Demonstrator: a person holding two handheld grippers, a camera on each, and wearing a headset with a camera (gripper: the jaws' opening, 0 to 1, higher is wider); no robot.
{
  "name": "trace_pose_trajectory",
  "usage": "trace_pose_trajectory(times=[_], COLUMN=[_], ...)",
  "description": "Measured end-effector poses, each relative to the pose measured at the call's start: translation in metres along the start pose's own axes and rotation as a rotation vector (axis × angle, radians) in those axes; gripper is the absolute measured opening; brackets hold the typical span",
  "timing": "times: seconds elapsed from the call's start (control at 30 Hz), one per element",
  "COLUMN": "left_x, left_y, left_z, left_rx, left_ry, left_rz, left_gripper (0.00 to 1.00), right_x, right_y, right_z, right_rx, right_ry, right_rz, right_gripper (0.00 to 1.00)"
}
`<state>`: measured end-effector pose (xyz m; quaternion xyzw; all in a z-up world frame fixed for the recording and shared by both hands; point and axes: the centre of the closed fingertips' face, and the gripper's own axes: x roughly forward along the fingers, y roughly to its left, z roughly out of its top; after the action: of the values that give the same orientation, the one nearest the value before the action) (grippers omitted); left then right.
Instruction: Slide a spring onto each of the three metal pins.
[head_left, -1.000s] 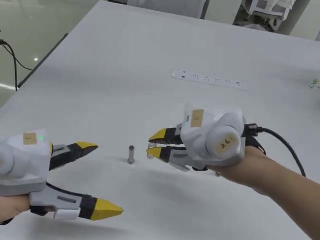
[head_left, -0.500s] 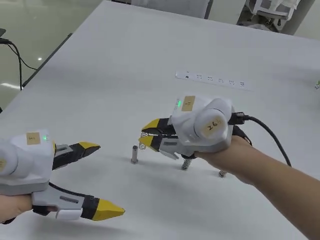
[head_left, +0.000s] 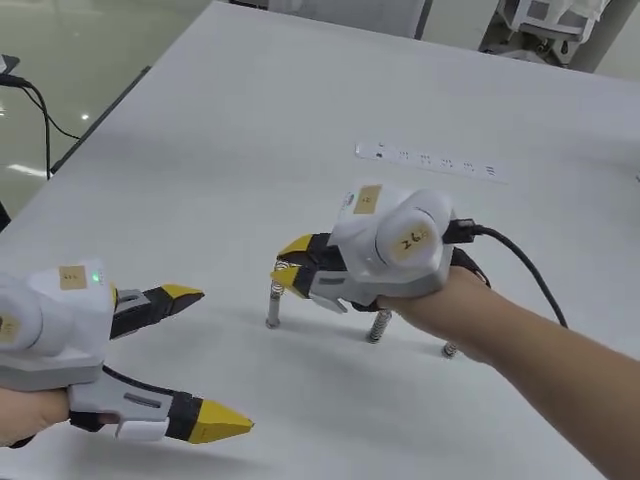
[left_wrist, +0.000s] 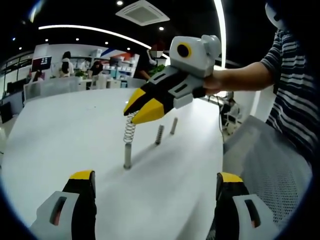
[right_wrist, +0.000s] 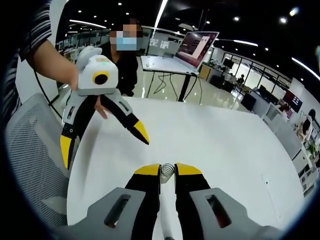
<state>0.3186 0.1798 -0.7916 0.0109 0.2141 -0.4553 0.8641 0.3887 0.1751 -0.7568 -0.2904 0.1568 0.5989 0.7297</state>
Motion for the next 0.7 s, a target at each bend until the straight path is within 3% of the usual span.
trace_pose_trajectory(times=[0.7], left_x=[-0.0015], left_y=[0.0036], left_z=[0.0017], left_rx=[-0.009], left_ry=[-0.003], left_rz=[0.009], left_gripper=[0.97], right_x=[0.0027], right_y=[-0.0002], right_z=[-0.0041], right_rx=[-0.006], right_ry=[0.01], right_rz=[0.011], right_gripper=[0.07])
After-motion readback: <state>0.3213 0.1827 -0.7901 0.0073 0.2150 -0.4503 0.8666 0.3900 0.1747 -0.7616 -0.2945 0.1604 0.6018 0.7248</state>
